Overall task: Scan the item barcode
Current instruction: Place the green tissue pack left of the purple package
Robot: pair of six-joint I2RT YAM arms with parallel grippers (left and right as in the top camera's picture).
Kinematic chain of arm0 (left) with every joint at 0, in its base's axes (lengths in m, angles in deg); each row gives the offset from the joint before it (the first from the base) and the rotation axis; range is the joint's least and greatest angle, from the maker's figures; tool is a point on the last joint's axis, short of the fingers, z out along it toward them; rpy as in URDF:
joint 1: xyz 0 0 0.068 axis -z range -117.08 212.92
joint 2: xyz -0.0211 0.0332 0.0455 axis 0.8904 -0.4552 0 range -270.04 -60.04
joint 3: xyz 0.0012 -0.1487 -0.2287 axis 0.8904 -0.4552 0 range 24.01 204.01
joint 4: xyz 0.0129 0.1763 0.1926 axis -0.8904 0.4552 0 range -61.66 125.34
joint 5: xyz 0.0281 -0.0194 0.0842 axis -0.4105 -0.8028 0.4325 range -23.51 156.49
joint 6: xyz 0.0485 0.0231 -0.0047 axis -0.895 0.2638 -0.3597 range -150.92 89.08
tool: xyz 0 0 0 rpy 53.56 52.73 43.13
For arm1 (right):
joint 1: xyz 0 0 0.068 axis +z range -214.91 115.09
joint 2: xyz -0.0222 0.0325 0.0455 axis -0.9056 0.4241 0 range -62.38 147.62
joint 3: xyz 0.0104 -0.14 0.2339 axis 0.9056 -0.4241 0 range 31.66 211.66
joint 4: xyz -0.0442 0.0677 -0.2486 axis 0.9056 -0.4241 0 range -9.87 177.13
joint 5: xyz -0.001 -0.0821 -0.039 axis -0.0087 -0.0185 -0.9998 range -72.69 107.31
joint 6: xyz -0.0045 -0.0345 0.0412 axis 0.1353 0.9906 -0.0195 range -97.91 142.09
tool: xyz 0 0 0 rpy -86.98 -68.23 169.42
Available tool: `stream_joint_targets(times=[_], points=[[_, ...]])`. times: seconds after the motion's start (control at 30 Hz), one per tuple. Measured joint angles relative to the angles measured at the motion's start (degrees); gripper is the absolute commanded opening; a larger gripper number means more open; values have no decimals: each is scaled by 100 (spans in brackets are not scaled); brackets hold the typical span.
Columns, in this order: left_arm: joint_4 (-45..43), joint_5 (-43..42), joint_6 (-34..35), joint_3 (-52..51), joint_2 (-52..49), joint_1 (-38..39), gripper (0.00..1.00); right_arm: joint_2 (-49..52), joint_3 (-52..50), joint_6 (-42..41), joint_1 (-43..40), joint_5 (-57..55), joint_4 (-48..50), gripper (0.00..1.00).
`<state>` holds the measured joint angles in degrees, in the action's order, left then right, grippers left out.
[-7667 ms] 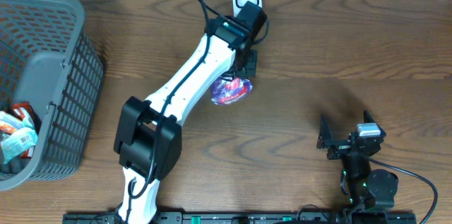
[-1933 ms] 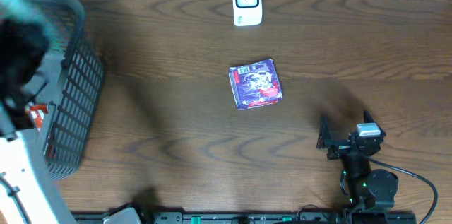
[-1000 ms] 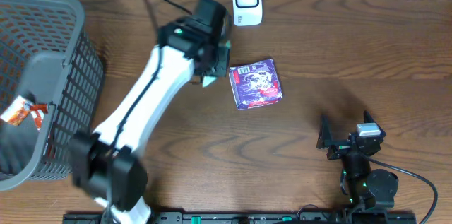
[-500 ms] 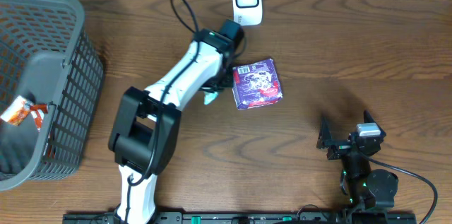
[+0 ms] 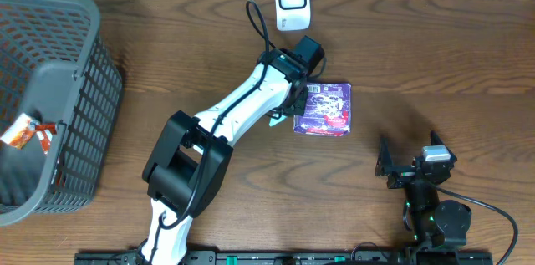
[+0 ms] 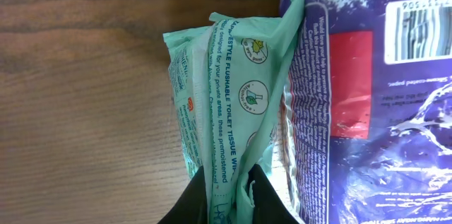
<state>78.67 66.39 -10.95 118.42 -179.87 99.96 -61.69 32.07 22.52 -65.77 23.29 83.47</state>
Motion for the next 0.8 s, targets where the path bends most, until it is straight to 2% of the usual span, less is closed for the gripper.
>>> stream_joint_targets(times=[0.4, 0.47, 0.67, 0.8], points=[[208, 118, -229, 304, 59, -247, 9, 0, 0, 0, 0, 0, 0, 99], [310, 168, -247, 304, 59, -308, 43, 0, 0, 0, 0, 0, 0, 99], [483, 201, -269, 304, 70, -378, 50, 0, 0, 0, 0, 0, 0, 99], [525, 201, -308, 310, 90, -376, 50, 0, 0, 0, 0, 0, 0, 99]])
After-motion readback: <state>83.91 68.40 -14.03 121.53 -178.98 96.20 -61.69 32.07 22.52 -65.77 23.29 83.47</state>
